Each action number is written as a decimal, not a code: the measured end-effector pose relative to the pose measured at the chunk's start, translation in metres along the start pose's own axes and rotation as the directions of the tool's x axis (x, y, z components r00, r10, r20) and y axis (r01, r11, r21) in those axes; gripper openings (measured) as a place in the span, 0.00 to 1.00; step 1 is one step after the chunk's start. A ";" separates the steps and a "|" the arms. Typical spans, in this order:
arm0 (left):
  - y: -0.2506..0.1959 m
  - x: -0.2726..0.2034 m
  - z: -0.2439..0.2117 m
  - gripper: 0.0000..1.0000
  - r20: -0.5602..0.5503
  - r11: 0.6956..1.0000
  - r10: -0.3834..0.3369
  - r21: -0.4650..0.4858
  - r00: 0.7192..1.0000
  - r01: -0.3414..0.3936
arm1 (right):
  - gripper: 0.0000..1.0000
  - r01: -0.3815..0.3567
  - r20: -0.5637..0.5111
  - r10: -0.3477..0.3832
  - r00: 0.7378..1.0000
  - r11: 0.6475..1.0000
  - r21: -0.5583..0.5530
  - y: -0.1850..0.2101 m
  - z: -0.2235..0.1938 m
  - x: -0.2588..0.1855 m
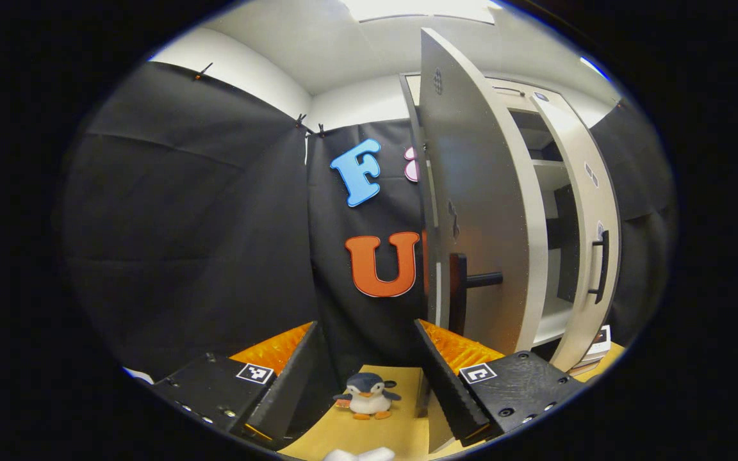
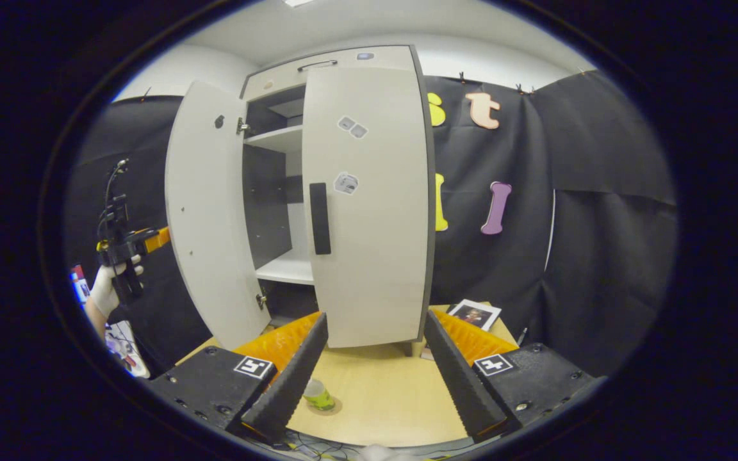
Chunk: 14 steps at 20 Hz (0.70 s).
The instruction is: Grasp the bottle in the cabinet with the left hand and place it on the coaster, then close the right door with the right hand and the left door with the left hand.
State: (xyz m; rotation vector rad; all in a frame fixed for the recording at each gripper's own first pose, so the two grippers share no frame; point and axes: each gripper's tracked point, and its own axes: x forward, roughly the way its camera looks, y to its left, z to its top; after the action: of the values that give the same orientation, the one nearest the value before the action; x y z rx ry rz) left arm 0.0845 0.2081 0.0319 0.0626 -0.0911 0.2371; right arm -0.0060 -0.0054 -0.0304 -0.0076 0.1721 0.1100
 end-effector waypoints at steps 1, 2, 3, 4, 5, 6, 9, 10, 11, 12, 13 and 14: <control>-0.010 -0.002 0.001 0.88 -0.002 1.000 -0.010 0.000 1.000 0.010 | 0.99 -0.005 -0.002 0.005 1.000 1.000 0.001 -0.001 0.000 0.002; -0.019 -0.004 0.001 0.87 -0.008 1.000 -0.024 -0.002 1.000 0.024 | 0.95 -0.007 -0.004 0.007 1.000 1.000 0.001 -0.002 0.001 0.003; -0.030 -0.005 0.002 0.93 -0.006 0.999 -0.036 -0.001 0.999 0.036 | 0.95 -0.008 -0.003 0.008 1.000 1.000 0.000 -0.004 0.001 0.004; -0.038 -0.006 0.003 0.89 -0.005 0.999 -0.046 -0.001 0.999 0.046 | 0.95 -0.006 -0.002 0.006 1.000 1.000 0.000 -0.006 0.001 0.005; -0.047 -0.007 0.004 0.90 -0.004 0.998 -0.055 0.001 0.998 0.055 | 0.95 -0.005 -0.002 0.005 1.000 1.000 0.003 -0.008 0.002 0.005; -0.056 -0.006 0.006 0.90 -0.002 0.998 -0.067 -0.001 0.998 0.067 | 0.96 -0.005 -0.003 0.005 1.000 1.000 0.008 -0.010 0.002 0.006; -0.090 -0.004 0.005 0.90 -0.006 0.991 -0.131 -0.015 0.991 0.131 | 0.99 -0.005 -0.008 0.005 1.000 1.000 0.020 -0.013 0.000 0.007; -0.102 -0.001 0.005 0.93 -0.008 0.987 -0.159 -0.019 0.987 0.159 | 0.99 -0.004 -0.010 0.004 1.000 1.000 0.019 -0.013 0.000 0.007; -0.113 0.000 0.005 0.90 -0.007 0.986 -0.168 -0.020 0.986 0.168 | 0.95 -0.004 -0.008 0.004 1.000 1.000 0.018 -0.013 0.001 0.007; -0.121 -0.001 0.002 0.92 -0.019 0.984 -0.179 -0.020 0.984 0.179 | 0.95 0.000 -0.003 0.000 1.000 1.000 0.016 -0.014 0.003 0.007; -0.127 -0.005 -0.002 0.98 -0.031 0.982 -0.187 -0.025 0.982 0.186 | 0.99 0.001 0.003 -0.001 1.000 1.000 0.016 -0.013 0.005 0.006; -0.132 -0.006 -0.004 0.95 -0.040 0.981 -0.193 -0.034 0.980 0.192 | 0.99 0.005 0.010 -0.005 1.000 1.000 0.019 -0.014 0.008 0.007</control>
State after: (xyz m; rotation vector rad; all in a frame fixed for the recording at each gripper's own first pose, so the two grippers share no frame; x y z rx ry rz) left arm 0.1100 0.0792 0.0201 0.0359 -0.0447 0.0433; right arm 0.0033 -0.0182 -0.0235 0.0110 0.1627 0.1033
